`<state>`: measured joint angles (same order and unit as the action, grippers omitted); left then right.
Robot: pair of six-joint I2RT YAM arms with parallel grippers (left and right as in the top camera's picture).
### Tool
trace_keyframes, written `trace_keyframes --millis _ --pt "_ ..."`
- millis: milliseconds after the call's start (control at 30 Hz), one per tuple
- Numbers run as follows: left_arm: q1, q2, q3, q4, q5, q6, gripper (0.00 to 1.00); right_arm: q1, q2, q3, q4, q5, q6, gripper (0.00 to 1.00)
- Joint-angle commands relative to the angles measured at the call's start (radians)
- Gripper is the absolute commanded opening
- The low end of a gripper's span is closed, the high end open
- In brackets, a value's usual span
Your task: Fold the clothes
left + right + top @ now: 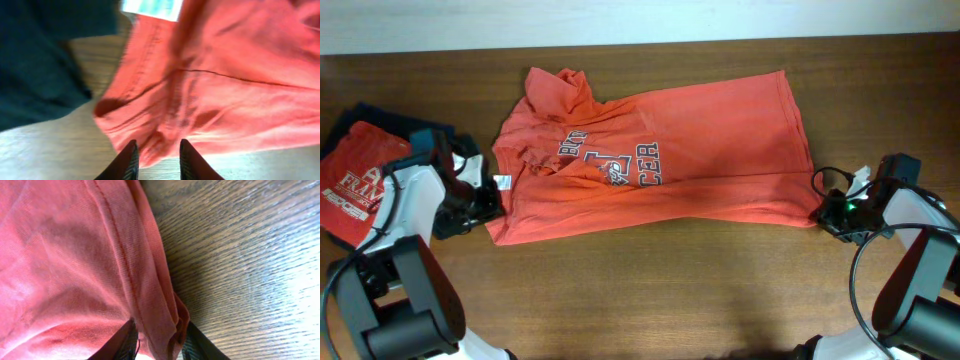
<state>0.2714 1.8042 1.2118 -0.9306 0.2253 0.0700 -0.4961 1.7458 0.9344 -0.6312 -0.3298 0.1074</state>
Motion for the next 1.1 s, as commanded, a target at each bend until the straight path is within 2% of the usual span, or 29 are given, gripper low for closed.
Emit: trace_keyframes --millis 0,200,600,700,767,833,933,1033,1067 --pt "-0.051 -0.02 0.017 0.029 0.041 0.117 0.28 -0.002 0.011 0.014 -0.012 0.016 0.006 0.39" --pt "-0.122 0.019 0.016 0.158 0.017 0.16 0.28 -0.002 0.011 0.014 -0.021 0.016 0.031 0.39" --pt "-0.123 0.128 0.016 0.319 0.01 0.172 0.28 -0.002 0.011 0.014 -0.021 -0.003 0.033 0.4" --pt "-0.123 0.14 0.016 0.336 0.003 0.171 0.31 -0.002 0.011 0.014 -0.023 -0.008 0.033 0.4" --pt "-0.123 0.144 0.016 0.331 -0.055 0.171 0.33 -0.002 0.011 0.014 -0.024 -0.011 0.033 0.4" --pt "-0.122 0.145 0.016 0.329 -0.069 0.172 0.39 -0.002 0.011 0.014 -0.026 -0.01 0.033 0.4" --pt "-0.124 0.155 0.016 0.329 -0.064 0.171 0.39 -0.002 0.011 0.014 -0.026 -0.01 0.033 0.4" --pt "-0.126 0.169 0.016 0.322 -0.049 0.171 0.24 -0.002 0.011 0.014 -0.027 -0.011 0.033 0.4" --pt "-0.126 0.169 0.016 0.32 -0.047 0.171 0.1 -0.002 0.011 0.014 -0.027 -0.01 0.033 0.4"
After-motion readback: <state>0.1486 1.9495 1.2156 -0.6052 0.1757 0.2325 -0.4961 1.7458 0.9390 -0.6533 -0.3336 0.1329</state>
